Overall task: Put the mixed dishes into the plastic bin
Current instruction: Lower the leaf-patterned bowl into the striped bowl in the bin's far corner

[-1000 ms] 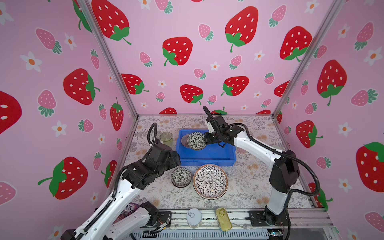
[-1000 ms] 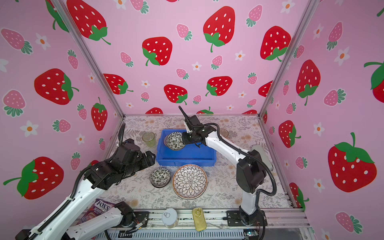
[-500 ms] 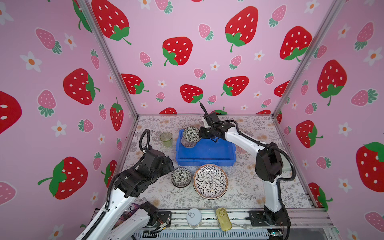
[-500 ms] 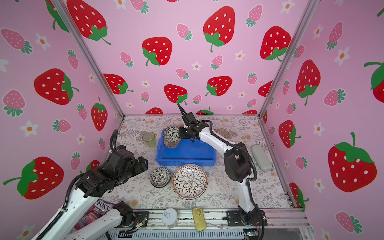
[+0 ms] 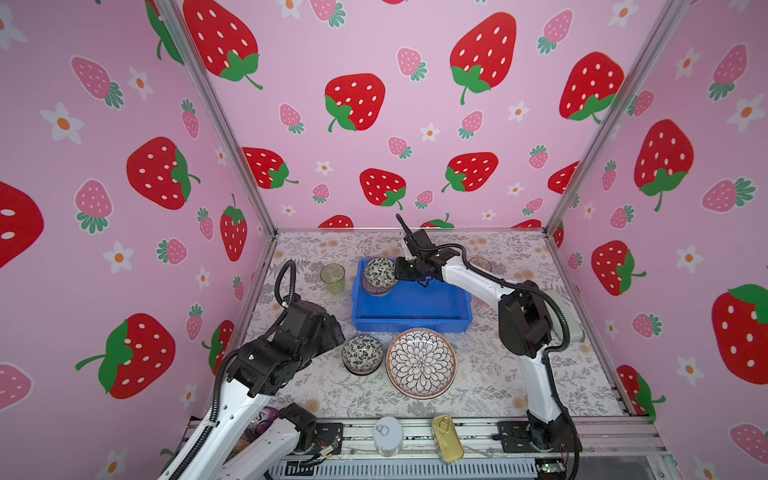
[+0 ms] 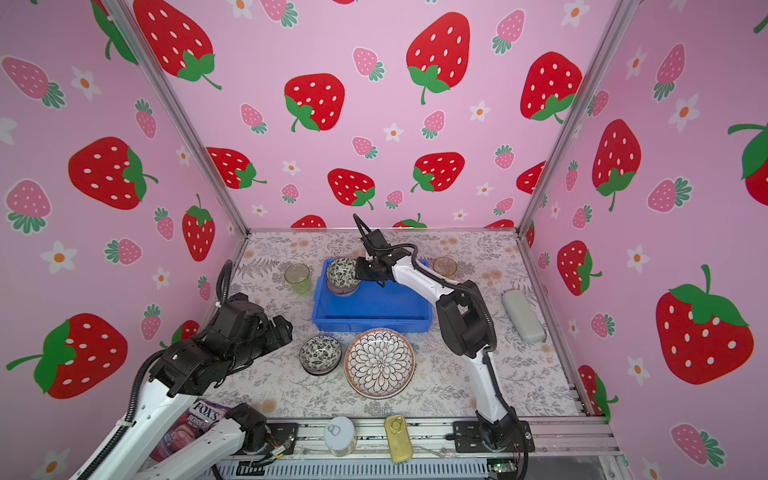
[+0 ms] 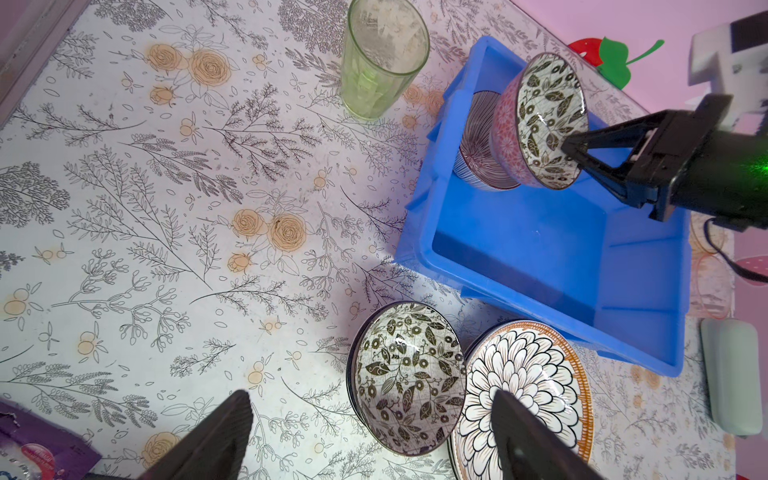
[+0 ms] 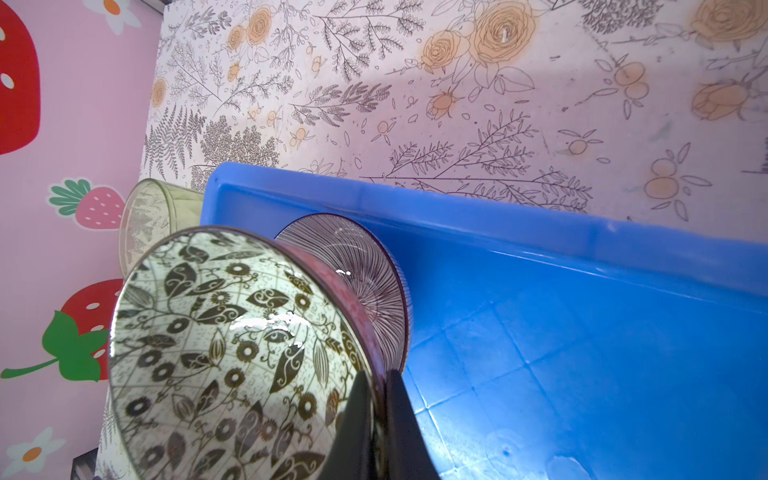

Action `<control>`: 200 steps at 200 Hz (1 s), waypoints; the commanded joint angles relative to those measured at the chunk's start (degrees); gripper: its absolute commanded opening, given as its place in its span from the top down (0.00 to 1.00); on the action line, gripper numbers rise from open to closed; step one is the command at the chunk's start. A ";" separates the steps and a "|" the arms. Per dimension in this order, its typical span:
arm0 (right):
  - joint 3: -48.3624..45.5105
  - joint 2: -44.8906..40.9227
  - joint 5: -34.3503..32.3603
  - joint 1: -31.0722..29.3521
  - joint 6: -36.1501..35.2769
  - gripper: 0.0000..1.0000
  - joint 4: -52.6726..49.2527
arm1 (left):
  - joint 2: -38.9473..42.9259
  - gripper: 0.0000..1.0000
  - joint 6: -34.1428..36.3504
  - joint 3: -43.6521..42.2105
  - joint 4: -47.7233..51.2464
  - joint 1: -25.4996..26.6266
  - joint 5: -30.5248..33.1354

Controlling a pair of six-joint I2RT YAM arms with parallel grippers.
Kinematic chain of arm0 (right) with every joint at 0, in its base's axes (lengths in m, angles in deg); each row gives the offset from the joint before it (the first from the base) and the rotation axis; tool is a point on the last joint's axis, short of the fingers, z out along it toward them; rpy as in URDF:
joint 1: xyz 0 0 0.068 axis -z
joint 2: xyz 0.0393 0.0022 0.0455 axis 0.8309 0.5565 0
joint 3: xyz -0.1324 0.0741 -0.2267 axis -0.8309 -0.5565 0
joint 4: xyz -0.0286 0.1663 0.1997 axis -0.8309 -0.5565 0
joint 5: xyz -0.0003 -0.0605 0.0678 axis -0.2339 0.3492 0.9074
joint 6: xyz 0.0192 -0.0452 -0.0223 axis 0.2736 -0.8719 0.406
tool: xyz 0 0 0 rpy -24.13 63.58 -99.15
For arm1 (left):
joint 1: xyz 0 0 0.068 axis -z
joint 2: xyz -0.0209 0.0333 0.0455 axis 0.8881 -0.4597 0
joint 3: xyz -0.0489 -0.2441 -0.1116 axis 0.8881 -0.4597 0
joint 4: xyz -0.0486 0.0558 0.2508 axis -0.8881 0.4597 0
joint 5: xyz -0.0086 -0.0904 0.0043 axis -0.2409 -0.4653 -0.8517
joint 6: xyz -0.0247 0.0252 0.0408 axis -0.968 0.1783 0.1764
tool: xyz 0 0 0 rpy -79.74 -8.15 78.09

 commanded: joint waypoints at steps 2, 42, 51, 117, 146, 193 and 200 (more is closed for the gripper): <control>2.68 0.76 -0.35 -0.22 2.06 1.00 2.69 | -0.13 0.07 1.13 -0.89 1.49 -1.01 -0.39; 2.73 1.61 -0.86 -0.21 2.15 1.00 3.05 | -0.48 0.07 1.85 -1.33 0.88 -2.12 -1.61; 2.88 1.72 -0.94 -0.26 1.96 1.00 3.00 | -0.48 0.07 1.98 -1.47 0.80 -2.36 -1.74; 3.22 2.34 -0.97 -0.28 1.90 1.00 2.81 | -0.13 0.07 2.05 -2.44 0.52 -3.40 -3.02; 3.02 2.41 -0.99 -0.24 1.90 1.00 2.87 | -0.07 0.07 2.02 -2.72 0.53 -3.56 -3.28; 3.09 2.87 -0.37 -0.34 1.90 0.97 2.85 | 0.44 0.07 1.89 -3.38 0.60 -3.83 -3.59; 3.14 3.04 -0.38 -0.36 1.84 0.96 2.85 | 0.56 0.07 1.84 -3.43 0.58 -3.87 -3.63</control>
